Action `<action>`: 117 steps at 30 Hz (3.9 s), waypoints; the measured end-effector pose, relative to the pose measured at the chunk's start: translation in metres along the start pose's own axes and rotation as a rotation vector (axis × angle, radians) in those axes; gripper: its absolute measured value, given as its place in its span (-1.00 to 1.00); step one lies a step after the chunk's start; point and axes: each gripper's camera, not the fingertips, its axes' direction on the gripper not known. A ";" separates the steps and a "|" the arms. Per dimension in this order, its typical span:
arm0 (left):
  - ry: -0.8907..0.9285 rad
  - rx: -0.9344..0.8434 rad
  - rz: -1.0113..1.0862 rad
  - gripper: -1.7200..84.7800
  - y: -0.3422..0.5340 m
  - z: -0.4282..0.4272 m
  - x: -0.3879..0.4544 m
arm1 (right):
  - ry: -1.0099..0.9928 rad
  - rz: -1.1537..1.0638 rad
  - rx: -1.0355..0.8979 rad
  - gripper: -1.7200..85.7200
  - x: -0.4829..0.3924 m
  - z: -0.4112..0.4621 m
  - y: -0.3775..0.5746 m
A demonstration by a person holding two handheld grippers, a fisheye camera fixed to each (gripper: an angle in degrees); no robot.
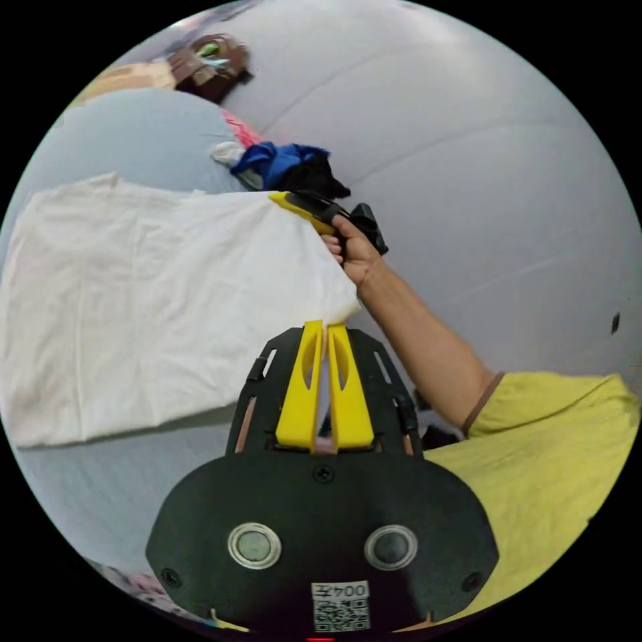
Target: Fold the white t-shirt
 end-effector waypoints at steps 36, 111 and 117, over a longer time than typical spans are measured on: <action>0.142 0.520 -0.684 -0.93 0.053 -0.289 -0.274 | 0.622 -0.303 -0.337 -0.81 -0.226 0.658 0.056; -0.658 -0.264 0.081 -0.95 -0.208 -0.013 -0.102 | 0.991 -0.653 -0.063 -0.78 -0.252 0.433 0.574; -0.648 -0.260 0.082 -0.94 -0.208 -0.028 -0.106 | 1.082 -0.713 -0.063 -0.86 -0.262 0.435 0.579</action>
